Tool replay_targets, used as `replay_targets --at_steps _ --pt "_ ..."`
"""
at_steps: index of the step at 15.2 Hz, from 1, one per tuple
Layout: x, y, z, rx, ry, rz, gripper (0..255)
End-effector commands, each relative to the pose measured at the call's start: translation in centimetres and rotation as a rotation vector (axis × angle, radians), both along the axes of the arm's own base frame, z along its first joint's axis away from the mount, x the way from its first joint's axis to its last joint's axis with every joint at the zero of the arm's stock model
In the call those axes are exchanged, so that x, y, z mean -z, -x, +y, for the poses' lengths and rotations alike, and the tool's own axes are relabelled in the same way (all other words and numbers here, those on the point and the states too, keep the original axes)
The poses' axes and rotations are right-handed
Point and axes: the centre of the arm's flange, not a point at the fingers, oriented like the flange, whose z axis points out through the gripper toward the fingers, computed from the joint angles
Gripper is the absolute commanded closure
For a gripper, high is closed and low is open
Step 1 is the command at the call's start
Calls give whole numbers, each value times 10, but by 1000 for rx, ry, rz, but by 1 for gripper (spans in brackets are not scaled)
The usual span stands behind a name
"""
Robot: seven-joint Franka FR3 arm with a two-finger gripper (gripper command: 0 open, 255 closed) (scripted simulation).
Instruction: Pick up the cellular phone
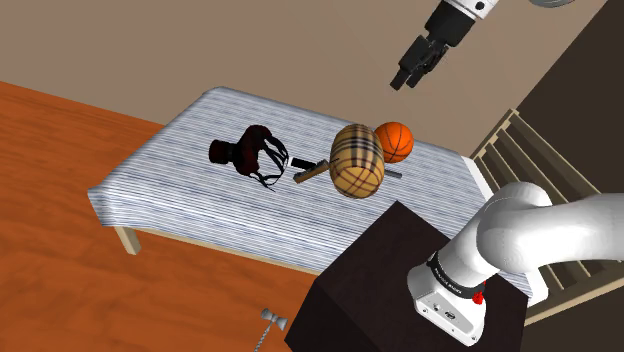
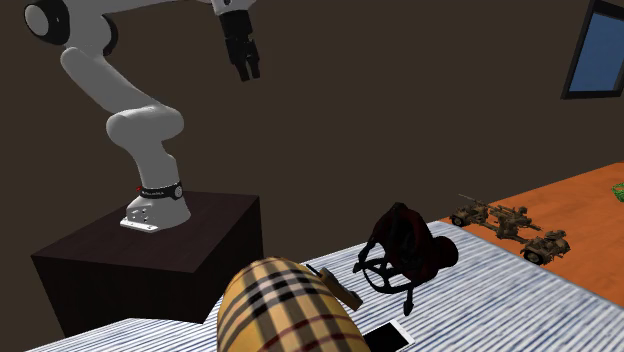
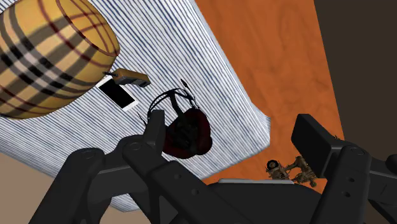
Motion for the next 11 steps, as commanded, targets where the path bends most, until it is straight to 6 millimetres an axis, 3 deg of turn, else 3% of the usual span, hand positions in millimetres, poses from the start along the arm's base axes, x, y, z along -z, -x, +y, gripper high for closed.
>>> replay_targets --at_steps 1,11 --pt "0 0 0 0 0 0 0" --pt "104 -73 -51 -159 39 89 0"
